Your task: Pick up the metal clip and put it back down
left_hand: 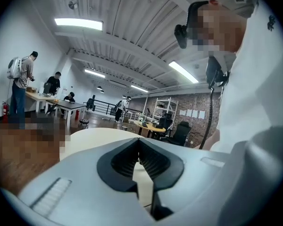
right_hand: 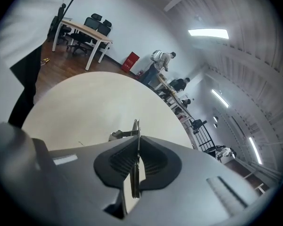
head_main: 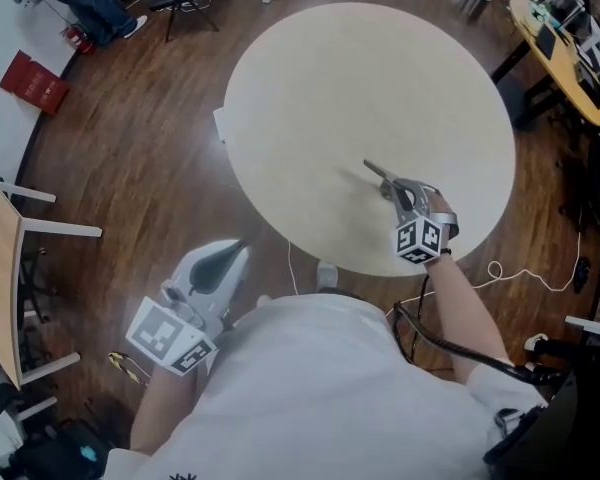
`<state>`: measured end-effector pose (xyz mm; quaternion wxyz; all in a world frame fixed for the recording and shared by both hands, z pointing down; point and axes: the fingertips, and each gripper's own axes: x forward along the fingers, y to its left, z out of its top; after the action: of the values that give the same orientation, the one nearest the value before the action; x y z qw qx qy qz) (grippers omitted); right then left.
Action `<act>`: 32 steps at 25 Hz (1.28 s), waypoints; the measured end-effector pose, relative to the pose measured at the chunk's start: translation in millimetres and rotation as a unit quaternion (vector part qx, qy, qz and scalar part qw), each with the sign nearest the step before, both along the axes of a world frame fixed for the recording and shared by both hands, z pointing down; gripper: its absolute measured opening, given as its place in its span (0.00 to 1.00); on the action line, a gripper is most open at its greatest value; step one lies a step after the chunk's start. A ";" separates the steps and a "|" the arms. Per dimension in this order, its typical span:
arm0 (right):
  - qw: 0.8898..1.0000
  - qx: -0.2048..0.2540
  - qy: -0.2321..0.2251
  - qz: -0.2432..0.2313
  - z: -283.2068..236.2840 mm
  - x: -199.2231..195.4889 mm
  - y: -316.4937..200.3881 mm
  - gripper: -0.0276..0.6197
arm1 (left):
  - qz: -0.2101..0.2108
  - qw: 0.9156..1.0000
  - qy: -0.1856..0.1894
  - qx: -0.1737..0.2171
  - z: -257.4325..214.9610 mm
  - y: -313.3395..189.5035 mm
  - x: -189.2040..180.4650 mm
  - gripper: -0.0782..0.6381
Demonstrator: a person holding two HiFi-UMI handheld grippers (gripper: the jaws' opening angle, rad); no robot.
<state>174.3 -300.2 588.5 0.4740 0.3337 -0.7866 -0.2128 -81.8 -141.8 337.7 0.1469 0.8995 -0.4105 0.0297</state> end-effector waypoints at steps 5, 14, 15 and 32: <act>1.000 -0.004 0.010 -0.012 34.2 -3.8 -5.1 0.05 | -0.002 1.000 -0.015 -0.020 -2.9 -2.2 13.9 0.11; 0.999 -0.004 0.010 -0.031 62.7 -17.3 12.5 0.10 | 0.000 0.999 -0.023 -0.039 -0.8 -10.3 20.9 0.11; 1.000 -0.006 0.007 -0.029 64.2 -18.2 13.1 0.10 | 0.001 0.999 -0.023 -0.039 -0.9 -10.9 21.6 0.11; 0.996 0.013 -0.075 0.041 -22.6 -30.3 42.0 0.29 | 0.059 0.998 -0.010 -0.004 0.1 -1.2 -17.0 0.11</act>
<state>144.0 -258.2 565.9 0.4180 0.3870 -0.8026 -0.1772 -98.8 -142.9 337.8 0.1445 0.9214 -0.3575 0.0487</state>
